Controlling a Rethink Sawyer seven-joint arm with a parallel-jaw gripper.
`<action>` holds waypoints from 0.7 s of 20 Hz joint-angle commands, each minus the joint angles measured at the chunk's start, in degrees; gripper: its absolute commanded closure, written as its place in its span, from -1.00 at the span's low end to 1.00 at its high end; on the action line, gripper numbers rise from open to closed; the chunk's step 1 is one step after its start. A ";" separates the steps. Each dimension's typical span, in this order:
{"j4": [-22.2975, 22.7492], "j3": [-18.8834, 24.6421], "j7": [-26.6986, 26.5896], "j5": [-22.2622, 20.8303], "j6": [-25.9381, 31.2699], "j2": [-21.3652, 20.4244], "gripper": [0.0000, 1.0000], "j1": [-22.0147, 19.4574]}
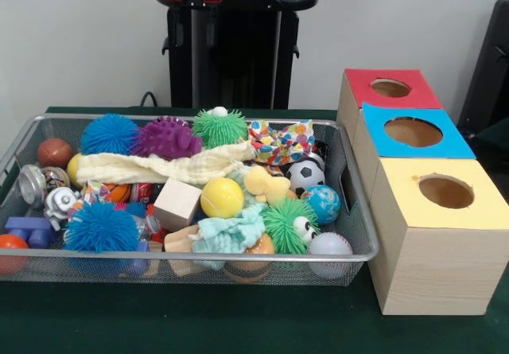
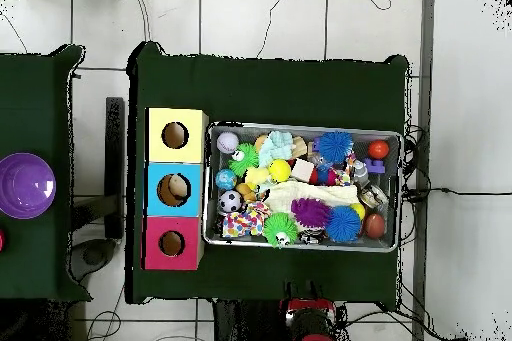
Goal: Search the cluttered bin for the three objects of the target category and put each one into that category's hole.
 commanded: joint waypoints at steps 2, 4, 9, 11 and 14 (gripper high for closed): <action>-0.01 -4.31 12.40 -10.37 -6.66 0.42 -1.00 1.64; 0.14 -4.27 12.79 -9.41 -6.35 0.93 -1.00 2.60; -0.78 -2.91 12.81 -5.77 -5.34 2.93 -1.00 4.15; -1.66 -1.89 12.70 -4.02 -4.65 4.10 -1.00 4.35; -3.35 0.35 12.26 -0.06 -2.99 6.91 -1.00 4.74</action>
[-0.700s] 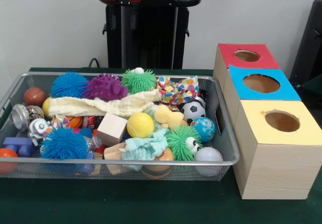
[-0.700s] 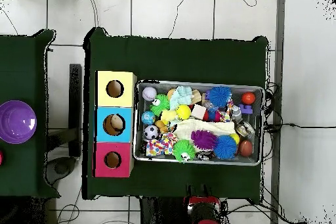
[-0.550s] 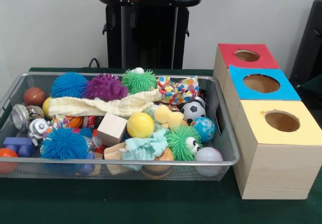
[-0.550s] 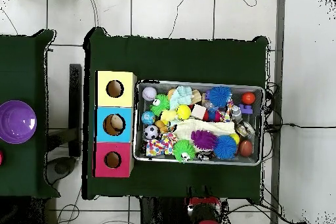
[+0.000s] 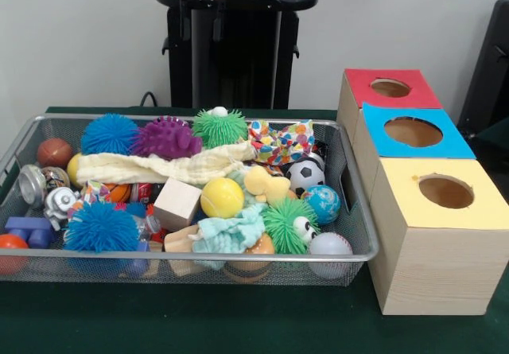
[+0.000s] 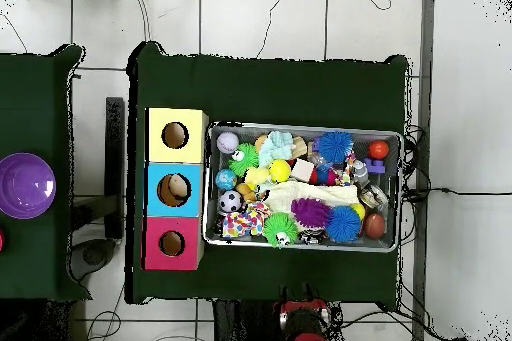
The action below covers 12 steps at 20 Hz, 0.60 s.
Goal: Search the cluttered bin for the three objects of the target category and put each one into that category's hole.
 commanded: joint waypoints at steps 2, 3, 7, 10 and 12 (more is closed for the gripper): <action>-4.37 5.36 12.27 7.19 0.40 7.41 -1.00 0.70; -5.25 6.15 12.51 8.90 0.72 8.60 -1.00 1.27; -7.55 7.77 13.59 12.44 1.26 11.09 -1.00 2.65; -9.34 8.93 14.33 15.07 1.99 12.96 -1.00 3.25; -10.34 9.20 15.14 16.25 2.67 14.45 -1.00 3.75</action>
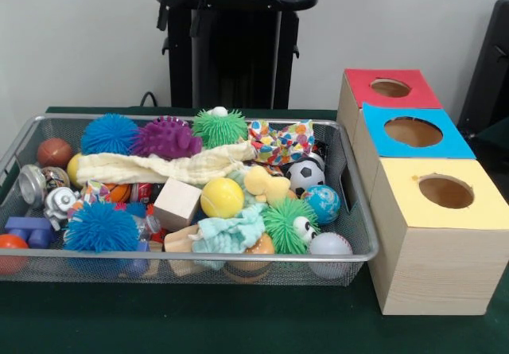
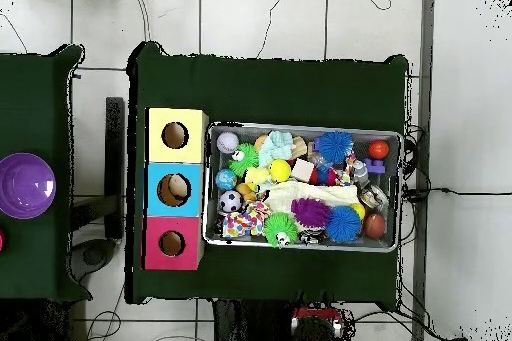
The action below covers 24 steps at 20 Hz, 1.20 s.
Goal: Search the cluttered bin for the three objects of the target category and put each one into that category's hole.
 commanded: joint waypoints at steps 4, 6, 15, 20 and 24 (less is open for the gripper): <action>-11.52 8.42 18.28 4.69 3.94 9.76 -1.00 2.04; -12.42 8.06 19.79 4.74 4.14 10.83 -1.00 2.64; -15.77 5.71 28.82 5.05 5.48 16.81 -1.00 6.68; -17.62 3.65 34.80 5.40 6.64 21.05 -1.00 9.78; -19.49 1.65 40.12 5.83 7.46 24.63 -1.00 12.41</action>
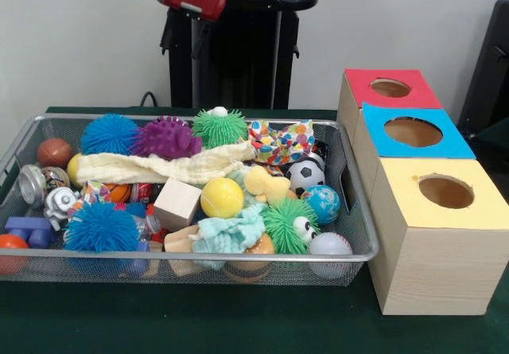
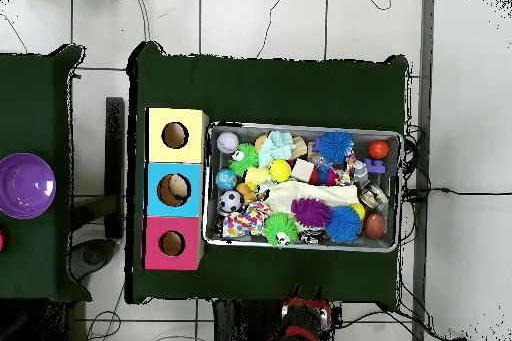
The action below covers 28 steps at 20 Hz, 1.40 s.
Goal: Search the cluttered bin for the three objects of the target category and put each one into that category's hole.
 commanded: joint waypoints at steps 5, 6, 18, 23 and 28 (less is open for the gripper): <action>-16.16 -0.07 36.17 1.81 7.19 12.76 -1.00 7.28; -16.39 -0.33 37.27 1.85 7.19 13.29 -1.00 7.89; -19.91 -2.72 49.35 2.49 6.40 17.82 -1.00 13.86; -21.15 -3.23 52.93 2.72 5.97 18.80 -1.00 15.15; -22.34 -3.23 54.51 2.95 5.65 19.27 -1.00 15.64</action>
